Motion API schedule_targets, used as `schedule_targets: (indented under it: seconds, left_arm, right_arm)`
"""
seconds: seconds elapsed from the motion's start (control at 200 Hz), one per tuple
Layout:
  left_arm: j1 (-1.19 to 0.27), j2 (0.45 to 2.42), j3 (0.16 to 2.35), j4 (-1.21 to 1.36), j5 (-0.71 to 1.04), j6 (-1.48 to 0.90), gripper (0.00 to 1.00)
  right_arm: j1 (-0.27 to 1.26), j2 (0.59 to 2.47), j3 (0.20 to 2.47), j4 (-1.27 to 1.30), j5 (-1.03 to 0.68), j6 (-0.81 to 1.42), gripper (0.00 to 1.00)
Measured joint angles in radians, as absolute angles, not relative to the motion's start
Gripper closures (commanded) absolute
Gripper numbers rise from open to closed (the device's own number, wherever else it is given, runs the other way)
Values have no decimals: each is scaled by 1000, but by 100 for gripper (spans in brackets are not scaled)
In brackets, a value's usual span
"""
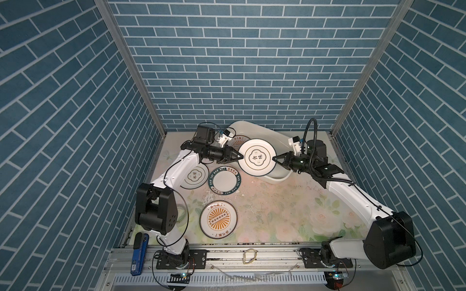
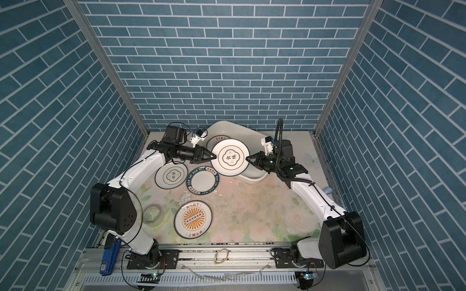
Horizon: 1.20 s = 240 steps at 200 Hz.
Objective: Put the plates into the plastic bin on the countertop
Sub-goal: 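Close the left gripper on the plate rim while the right gripper opens and withdraws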
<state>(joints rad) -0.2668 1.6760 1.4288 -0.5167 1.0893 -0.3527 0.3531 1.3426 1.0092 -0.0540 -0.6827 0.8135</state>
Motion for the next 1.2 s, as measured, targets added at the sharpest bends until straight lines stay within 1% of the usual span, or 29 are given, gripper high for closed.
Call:
schedule_targets:
  seconds: [0.065,0.115,0.18,0.255,0.5,0.53,0.565,0.695,0.74,0.77,0.8,0.905,0.945,1.2]
  left_arm:
    - [-267,1676,1433,-517,1092,-353,75]
    - [-267,1676,1436,-517,1093,-356,81]
    - [-266,1678,1436,-517,1090,-359,85]
    - [-266,1680,1436,-517,1088,-360,86]
    - [-264,1682,1436,-521,1058,-379,96]
    - [-264,1682,1436,-520,1057,-380,96]
    - [-265,1682,1436,-521,1056,-382,97]
    - [-264,1682,1436,-521,1044,-377,97]
    - [-265,1682,1438,-526,1041,-370,97]
    - [-266,1683,1440,-533,1036,-364,98]
    - [-267,1686,1448,-545,1029,-356,100]
    - [-267,1707,1495,-592,1000,-316,100]
    - [-267,1715,1519,-613,984,-299,100]
    - [-267,1777,1644,-699,899,-233,100]
  right_arm:
    - [352,1348,1009,-52,-686,813,100]
    - [352,1351,1009,-52,-686,813,100]
    - [352,1352,1009,-50,-692,813,100]
    - [352,1352,1009,-46,-696,813,100]
    - [350,1353,1011,-34,-700,785,100]
    - [350,1353,1012,-33,-701,784,98]
    - [350,1353,1013,-34,-701,784,92]
    - [350,1354,1027,-33,-707,786,77]
    - [350,1355,1036,-35,-707,790,74]
    - [350,1355,1040,-35,-706,787,73]
    - [350,1355,1047,-36,-704,786,72]
    - [349,1355,1061,-47,-687,784,69]
    - [347,1355,1066,-61,-677,784,66]
    - [288,1275,1086,-157,-570,776,65]
